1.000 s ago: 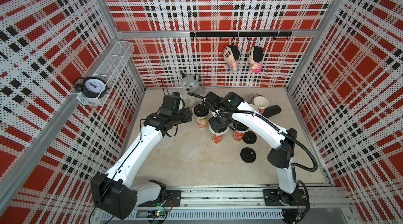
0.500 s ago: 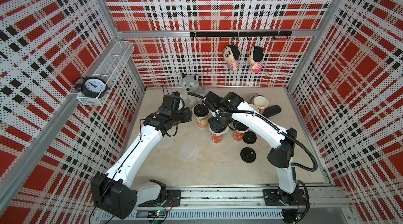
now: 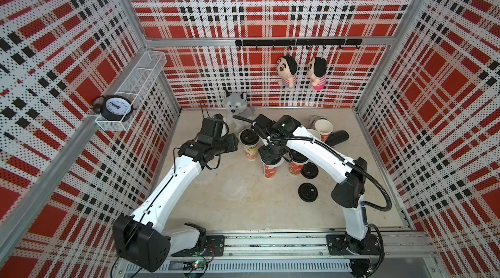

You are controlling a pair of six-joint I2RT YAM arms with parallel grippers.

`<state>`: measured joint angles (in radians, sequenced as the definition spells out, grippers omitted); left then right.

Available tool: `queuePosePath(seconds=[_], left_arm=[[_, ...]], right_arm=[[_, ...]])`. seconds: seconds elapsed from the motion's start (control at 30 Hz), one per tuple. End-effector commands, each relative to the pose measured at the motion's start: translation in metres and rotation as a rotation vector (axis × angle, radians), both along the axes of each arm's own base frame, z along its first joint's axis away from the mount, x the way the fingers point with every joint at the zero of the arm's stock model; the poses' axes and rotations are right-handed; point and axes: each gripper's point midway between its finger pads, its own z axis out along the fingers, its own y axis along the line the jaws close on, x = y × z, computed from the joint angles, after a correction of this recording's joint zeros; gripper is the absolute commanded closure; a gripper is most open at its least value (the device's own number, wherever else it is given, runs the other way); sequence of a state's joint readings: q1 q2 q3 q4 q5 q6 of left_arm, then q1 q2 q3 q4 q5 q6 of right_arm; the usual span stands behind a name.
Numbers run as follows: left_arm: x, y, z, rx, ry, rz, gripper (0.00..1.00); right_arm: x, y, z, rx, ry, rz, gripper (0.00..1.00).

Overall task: Put the leak-proof paper on the milk tea cups
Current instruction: Place the cup lid on the cup.

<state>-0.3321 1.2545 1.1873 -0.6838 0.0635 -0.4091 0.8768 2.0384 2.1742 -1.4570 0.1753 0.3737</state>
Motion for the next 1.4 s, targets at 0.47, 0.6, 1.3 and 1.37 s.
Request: queuePosePath(seconds=[0.47,0.6,1.3,1.37], left_arm=[[-0.004,0.006,0.003,0.007,-0.009,-0.006,0.49],[-0.004,0.005,0.004,0.007,-0.012,-0.007,0.49],[-0.014,-0.016,0.014,0.012,-0.018,-0.077,0.49],[-0.019,-0.031,0.016,0.022,-0.017,-0.115,0.49]], right_arm=[[0.008,-0.003,-0.004,-0.004,-0.010,-0.015,0.18],[0.009,-0.002,0.002,0.005,-0.021,-0.017,0.16],[0.016,-0.002,0.048,0.151,-0.105,-0.074,0.11],[0.020,-0.016,0.060,0.179,-0.136,-0.123,0.11]])
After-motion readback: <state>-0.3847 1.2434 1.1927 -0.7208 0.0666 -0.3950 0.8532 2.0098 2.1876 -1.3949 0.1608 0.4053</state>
